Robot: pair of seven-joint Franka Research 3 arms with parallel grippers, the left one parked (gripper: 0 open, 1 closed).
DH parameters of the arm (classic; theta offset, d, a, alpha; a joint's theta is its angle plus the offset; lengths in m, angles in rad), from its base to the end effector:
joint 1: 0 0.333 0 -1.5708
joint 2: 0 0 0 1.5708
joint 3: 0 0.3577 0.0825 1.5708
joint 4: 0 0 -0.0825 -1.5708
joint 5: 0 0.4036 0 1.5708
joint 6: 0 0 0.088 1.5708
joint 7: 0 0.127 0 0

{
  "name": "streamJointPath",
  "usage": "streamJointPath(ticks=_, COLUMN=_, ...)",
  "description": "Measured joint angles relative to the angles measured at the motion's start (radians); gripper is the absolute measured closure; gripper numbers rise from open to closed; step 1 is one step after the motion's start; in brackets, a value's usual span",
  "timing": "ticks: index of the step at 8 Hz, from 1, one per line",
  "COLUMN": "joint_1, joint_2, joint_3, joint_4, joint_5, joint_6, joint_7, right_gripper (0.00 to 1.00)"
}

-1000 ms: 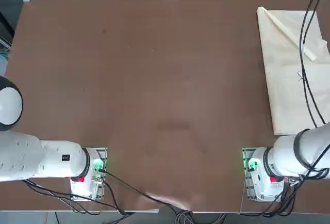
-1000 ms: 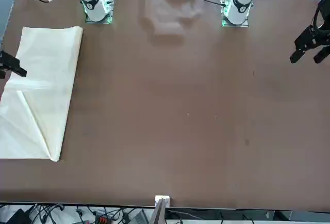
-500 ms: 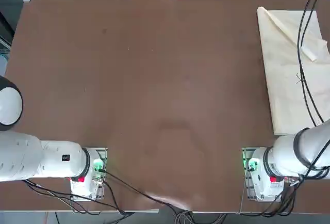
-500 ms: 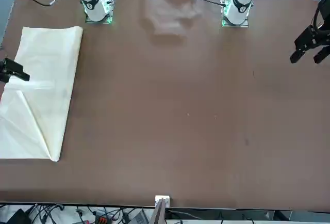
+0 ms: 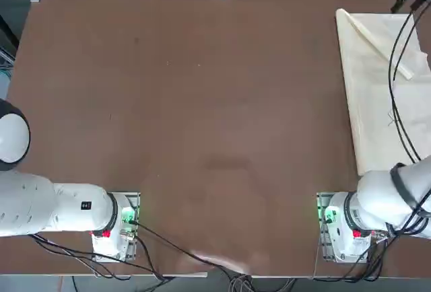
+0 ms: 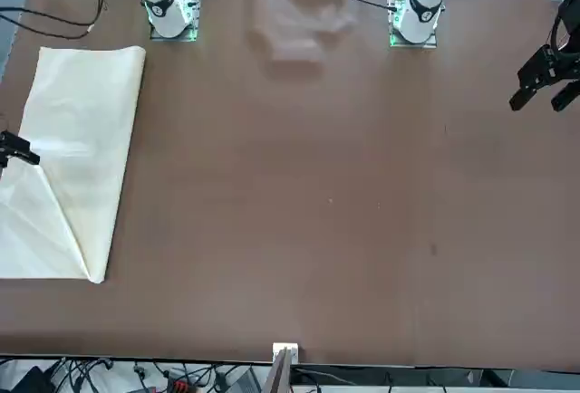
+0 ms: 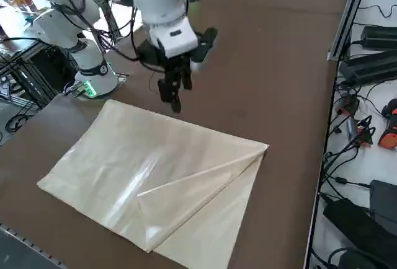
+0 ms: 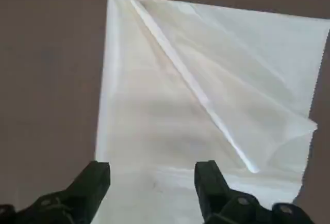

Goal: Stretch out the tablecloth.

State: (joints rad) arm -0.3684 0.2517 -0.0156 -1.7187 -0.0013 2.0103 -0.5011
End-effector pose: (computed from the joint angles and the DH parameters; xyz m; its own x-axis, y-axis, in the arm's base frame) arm 0.6176 -0.2488 0.4545 0.9925 0.1182 0.0326 0.1175 -0.9928 0.0236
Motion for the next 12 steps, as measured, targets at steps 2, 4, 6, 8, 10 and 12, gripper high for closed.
streamJointPath(ticks=2, joint_1=-0.067, joint_2=0.002, joint_3=0.0, joint_4=-0.162, joint_5=0.0, joint_6=0.276, joint_7=-0.196, right_gripper=0.0)
streamJointPath(ticks=4, joint_1=-0.078, joint_2=0.007, joint_3=0.0, joint_4=-0.303, joint_5=-0.002, joint_6=0.533, joint_7=-0.372, right_gripper=0.0)
streamJointPath(ticks=6, joint_1=-0.099, joint_2=0.05, joint_3=0.0, joint_4=-0.362, joint_5=-0.003, joint_6=0.713, joint_7=-0.583, right_gripper=0.0)
streamJointPath(ticks=8, joint_1=-0.134, joint_2=0.116, joint_3=0.0, joint_4=-0.363, joint_5=-0.003, joint_6=0.794, joint_7=-0.733, right_gripper=0.0)
streamJointPath(ticks=10, joint_1=-0.164, joint_2=0.166, joint_3=0.002, joint_4=-0.363, joint_5=-0.003, joint_6=0.817, joint_7=-0.792, right_gripper=0.0)
streamJointPath(ticks=12, joint_1=-0.179, joint_2=0.198, joint_3=0.003, joint_4=-0.361, joint_5=-0.003, joint_6=0.831, joint_7=-0.816, right_gripper=0.0)
